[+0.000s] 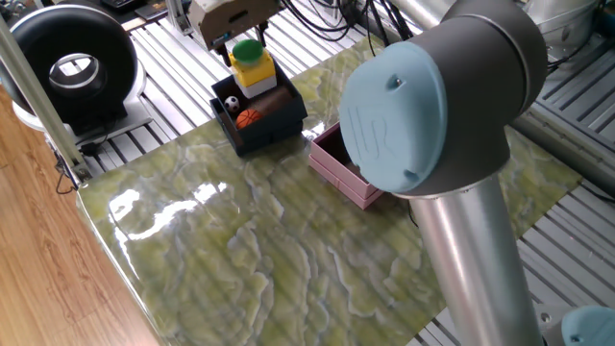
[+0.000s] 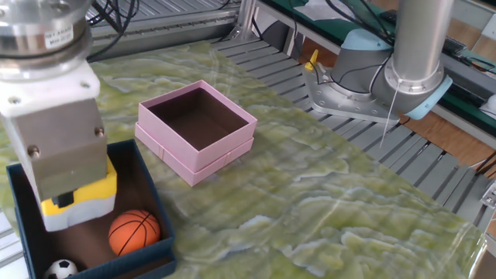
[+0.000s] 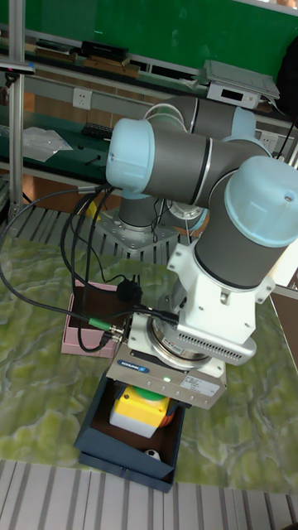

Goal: Move an object from one box to another

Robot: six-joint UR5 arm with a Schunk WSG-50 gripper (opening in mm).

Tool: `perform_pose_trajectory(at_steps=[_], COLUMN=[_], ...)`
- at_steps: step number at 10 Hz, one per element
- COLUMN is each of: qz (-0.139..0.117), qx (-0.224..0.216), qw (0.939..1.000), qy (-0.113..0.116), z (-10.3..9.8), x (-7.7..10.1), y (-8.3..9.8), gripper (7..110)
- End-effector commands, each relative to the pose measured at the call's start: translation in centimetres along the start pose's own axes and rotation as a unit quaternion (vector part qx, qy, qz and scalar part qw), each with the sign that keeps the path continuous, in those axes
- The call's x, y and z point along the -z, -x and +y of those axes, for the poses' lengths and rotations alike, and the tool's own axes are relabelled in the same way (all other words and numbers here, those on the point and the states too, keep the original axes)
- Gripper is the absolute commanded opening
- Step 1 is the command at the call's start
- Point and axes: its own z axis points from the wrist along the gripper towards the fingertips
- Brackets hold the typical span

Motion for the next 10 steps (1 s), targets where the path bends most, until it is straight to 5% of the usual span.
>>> perform_pose_trajectory(at_steps=[1,7,10], qz=[0.007,0.017,0.031], qx=[0.002,0.009,0.010], qw=[0.9999,0.9996,0.9990], qy=[0.012,0.022,0.030], z=[0.1,-0.5,-1.0], x=[1.3,4.0,5.6], y=[-0.7,-3.0,-5.7], gripper=[7,7,7])
